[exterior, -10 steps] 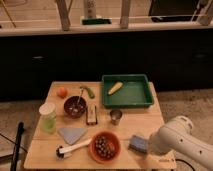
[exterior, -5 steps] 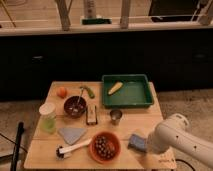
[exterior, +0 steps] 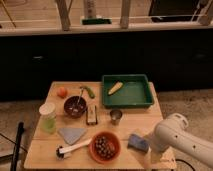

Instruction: Place sponge in tray

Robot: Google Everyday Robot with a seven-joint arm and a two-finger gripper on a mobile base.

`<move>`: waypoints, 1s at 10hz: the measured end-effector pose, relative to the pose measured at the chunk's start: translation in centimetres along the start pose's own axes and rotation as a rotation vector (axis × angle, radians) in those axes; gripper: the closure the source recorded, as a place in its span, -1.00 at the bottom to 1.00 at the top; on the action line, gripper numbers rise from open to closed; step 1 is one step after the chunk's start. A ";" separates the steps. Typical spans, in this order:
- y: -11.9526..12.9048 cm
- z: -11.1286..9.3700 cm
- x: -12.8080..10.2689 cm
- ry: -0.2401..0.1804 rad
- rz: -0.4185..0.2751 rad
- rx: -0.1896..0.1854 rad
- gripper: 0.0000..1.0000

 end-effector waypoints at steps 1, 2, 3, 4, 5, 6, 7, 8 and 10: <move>-0.2 0.2 -0.2 -0.005 0.005 0.009 -0.60; -0.4 0.3 -0.4 -0.011 0.011 0.021 -0.60; -0.7 0.4 -0.7 -0.018 0.014 0.033 -0.60; -1.1 0.6 -1.0 -0.029 0.015 0.045 -0.60; -1.4 0.9 -1.3 -0.037 0.014 0.051 -0.60; -1.6 1.0 -1.5 -0.044 0.014 0.053 -0.60; -1.9 1.3 -1.7 -0.051 0.011 0.052 -0.60; -2.4 1.7 -2.0 -0.057 0.008 0.049 -0.57; -2.9 2.8 -1.9 -0.065 0.013 0.035 -0.26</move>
